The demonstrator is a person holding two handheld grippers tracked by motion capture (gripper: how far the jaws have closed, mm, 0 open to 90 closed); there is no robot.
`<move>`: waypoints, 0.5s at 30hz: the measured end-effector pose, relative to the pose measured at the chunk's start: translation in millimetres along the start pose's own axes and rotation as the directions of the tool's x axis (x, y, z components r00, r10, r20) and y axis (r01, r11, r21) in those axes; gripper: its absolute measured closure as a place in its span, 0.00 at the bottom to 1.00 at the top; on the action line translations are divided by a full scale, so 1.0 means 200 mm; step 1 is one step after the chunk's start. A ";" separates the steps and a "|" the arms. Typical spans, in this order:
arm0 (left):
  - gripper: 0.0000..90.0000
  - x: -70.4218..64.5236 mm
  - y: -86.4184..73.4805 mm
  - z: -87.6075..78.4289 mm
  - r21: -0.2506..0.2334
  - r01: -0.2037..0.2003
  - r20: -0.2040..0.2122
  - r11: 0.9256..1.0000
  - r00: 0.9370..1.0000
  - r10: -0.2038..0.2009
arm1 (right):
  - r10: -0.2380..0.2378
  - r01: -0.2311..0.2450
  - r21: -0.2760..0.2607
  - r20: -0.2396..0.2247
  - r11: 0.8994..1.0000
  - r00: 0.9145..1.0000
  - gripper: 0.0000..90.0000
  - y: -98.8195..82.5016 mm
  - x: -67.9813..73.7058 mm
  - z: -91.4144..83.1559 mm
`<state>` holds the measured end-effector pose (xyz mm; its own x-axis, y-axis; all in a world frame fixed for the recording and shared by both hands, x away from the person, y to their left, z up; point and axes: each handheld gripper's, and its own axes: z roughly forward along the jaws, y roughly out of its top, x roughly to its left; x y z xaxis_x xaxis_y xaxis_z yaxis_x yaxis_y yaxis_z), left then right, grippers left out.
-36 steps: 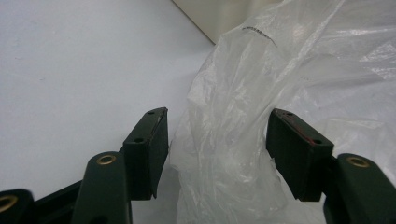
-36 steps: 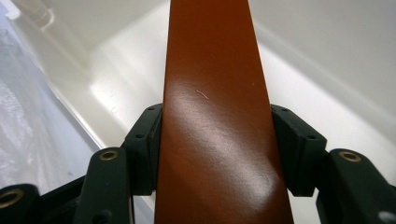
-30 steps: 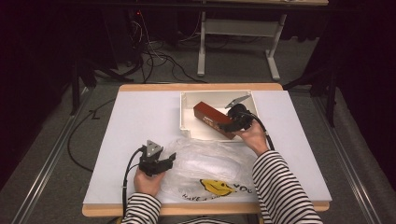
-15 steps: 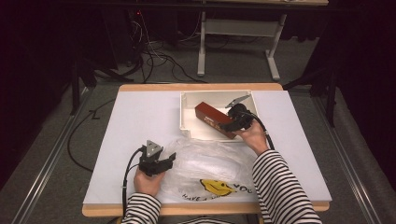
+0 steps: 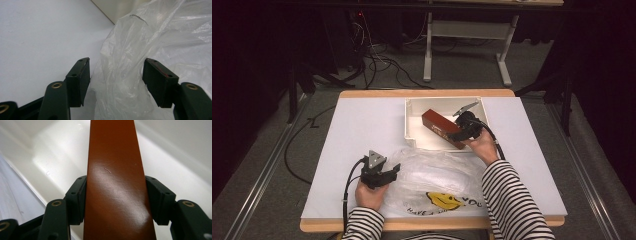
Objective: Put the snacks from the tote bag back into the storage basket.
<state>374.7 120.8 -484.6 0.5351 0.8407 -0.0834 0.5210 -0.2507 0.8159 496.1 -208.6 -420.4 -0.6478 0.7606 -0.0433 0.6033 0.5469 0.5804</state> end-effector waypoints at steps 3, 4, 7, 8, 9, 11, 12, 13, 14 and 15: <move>0.44 0.00 0.00 0.00 -0.001 -0.002 0.002 1.000 1.000 0.002 | 0.004 -0.004 0.007 0.001 1.000 1.000 0.42 0.00 -0.01 0.00; 0.44 0.00 0.00 0.00 -0.001 -0.004 0.001 1.000 1.000 0.004 | 0.003 -0.003 0.007 0.000 1.000 1.000 0.41 0.00 -0.01 0.01; 0.44 0.00 0.00 0.00 0.000 -0.001 0.003 1.000 1.000 0.001 | 0.022 -0.021 0.008 -0.007 1.000 1.000 0.40 0.00 -0.02 0.01; 0.44 0.00 0.00 0.00 -0.001 -0.002 0.001 1.000 1.000 0.002 | 0.023 -0.023 0.002 -0.011 1.000 1.000 0.39 -0.01 -0.03 0.01; 0.44 0.00 0.00 0.00 -0.003 -0.002 0.001 1.000 1.000 0.002 | 0.038 -0.038 -0.002 -0.014 0.999 0.999 0.39 -0.01 -0.02 0.01; 0.44 0.00 0.00 0.00 -0.001 -0.002 0.002 1.000 1.000 0.002 | 0.024 -0.024 -0.004 -0.011 1.000 1.000 0.39 -0.01 -0.03 0.00; 0.44 0.00 0.00 0.00 -0.001 -0.002 0.001 1.000 1.000 0.002 | 0.023 -0.023 -0.008 -0.009 1.000 1.000 0.39 -0.01 -0.02 0.00; 0.44 0.00 0.00 0.00 0.000 -0.003 0.003 1.000 1.000 0.003 | 0.022 -0.022 -0.016 -0.002 1.000 1.000 0.39 -0.01 -0.03 -0.02; 0.44 0.00 0.00 0.00 -0.003 -0.004 0.003 1.000 1.000 0.004 | 0.026 -0.026 -0.031 0.000 0.999 1.000 0.39 -0.01 -0.03 -0.03; 0.44 0.00 0.00 0.00 -0.002 -0.004 0.002 1.000 1.000 0.004 | 0.035 -0.035 -0.042 -0.002 0.999 0.999 0.39 -0.01 -0.03 -0.04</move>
<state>374.4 120.6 -484.6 0.5384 0.8388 -0.0810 0.5177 -0.2533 0.8172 494.7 -217.8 -414.1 -0.6269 0.7788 -0.0215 0.6059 0.5047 0.6150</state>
